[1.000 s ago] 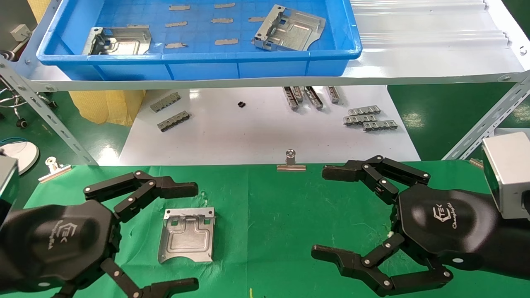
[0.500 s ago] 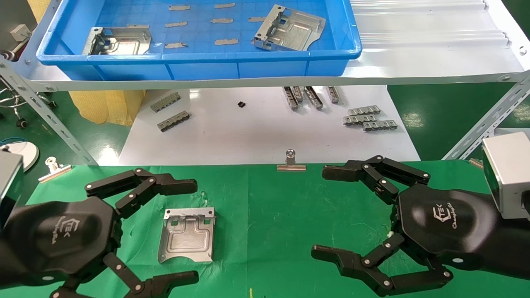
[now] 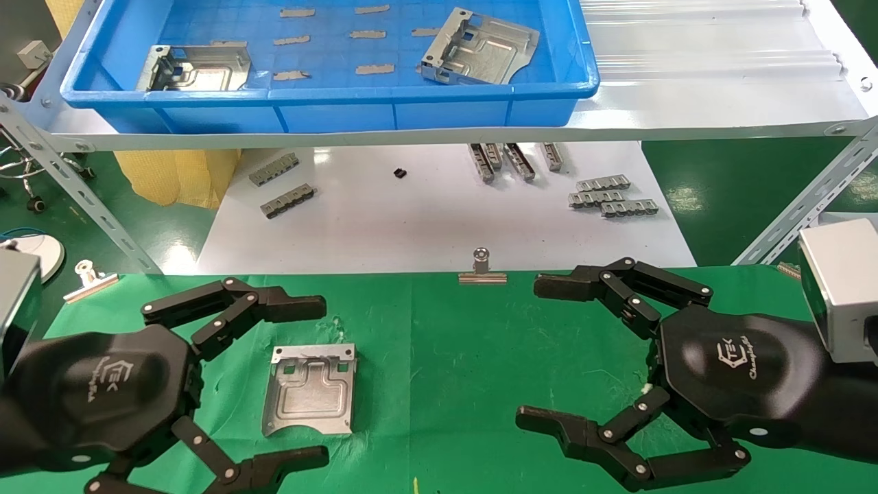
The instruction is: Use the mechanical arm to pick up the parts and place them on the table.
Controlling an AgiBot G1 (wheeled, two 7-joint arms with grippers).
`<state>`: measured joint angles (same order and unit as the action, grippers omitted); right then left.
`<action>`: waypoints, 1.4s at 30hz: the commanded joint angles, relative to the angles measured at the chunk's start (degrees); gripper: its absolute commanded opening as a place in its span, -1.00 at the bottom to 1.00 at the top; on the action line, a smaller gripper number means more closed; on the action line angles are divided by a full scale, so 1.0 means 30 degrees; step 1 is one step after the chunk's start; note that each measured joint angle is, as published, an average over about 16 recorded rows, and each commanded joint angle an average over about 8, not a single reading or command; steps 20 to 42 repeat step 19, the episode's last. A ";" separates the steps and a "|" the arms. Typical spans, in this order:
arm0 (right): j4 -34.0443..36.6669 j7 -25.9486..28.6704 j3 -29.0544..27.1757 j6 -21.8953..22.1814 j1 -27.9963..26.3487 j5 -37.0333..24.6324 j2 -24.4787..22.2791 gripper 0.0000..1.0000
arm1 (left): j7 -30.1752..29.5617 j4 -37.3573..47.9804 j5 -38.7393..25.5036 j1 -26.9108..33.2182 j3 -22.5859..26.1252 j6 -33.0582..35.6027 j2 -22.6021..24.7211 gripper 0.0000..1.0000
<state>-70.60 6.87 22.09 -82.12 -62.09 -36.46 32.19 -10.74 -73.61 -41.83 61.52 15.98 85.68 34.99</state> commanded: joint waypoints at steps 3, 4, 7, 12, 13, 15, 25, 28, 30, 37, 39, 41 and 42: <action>0.0000 0.0000 0.0000 0.0000 0.0000 0.0000 0.0000 1.00 | 0.0006 0.0019 -0.0009 0.0008 0.0005 0.0004 0.0005 1.00; 0.0000 0.0000 0.0000 0.0000 0.0000 0.0000 0.0000 1.00 | 0.0008 0.0022 -0.0010 0.0009 0.0006 0.0004 0.0006 1.00; 0.0000 0.0000 0.0000 0.0000 0.0000 0.0000 0.0000 1.00 | 0.0011 0.0030 -0.0016 0.0012 0.0010 0.0004 0.0009 1.00; 0.0000 0.0000 0.0000 0.0000 0.0000 0.0000 0.0000 1.00 | 0.0017 0.0039 -0.0023 0.0017 0.0016 0.0005 0.0015 1.00; 0.0000 0.0000 0.0000 0.0000 0.0000 0.0000 0.0000 1.00 | 0.0018 0.0041 -0.0024 0.0018 0.0017 0.0005 0.0016 1.00; 0.0000 0.0000 0.0000 0.0000 0.0000 0.0000 0.0000 1.00 | 0.0021 0.0044 -0.0026 0.0020 0.0020 0.0005 0.0018 1.00; 0.0000 0.0000 0.0000 0.0000 0.0000 0.0000 0.0000 1.00 | 0.0025 0.0047 -0.0028 0.0023 0.0023 0.0005 0.0020 1.00; 0.0000 0.0000 0.0000 0.0000 0.0000 0.0000 0.0000 1.00 | 0.0025 0.0047 -0.0028 0.0023 0.0023 0.0005 0.0020 1.00; 0.0000 0.0000 0.0000 0.0000 0.0000 0.0000 0.0000 1.00 | 0.0025 0.0047 -0.0028 0.0023 0.0023 0.0005 0.0020 1.00; 0.0000 0.0000 0.0000 0.0000 0.0000 0.0000 0.0000 1.00 | 0.0025 0.0047 -0.0028 0.0023 0.0023 0.0005 0.0020 1.00; 0.0000 0.0000 0.0000 0.0000 0.0000 0.0000 0.0000 1.00 | 0.0025 0.0047 -0.0028 0.0023 0.0023 0.0005 0.0020 1.00; 0.0000 0.0000 0.0000 0.0000 0.0000 0.0000 0.0000 1.00 | 0.0025 0.0047 -0.0028 0.0023 0.0023 0.0005 0.0020 1.00; 0.0000 0.0000 0.0000 0.0000 0.0000 0.0000 0.0000 1.00 | 0.0025 0.0047 -0.0028 0.0023 0.0023 0.0005 0.0020 1.00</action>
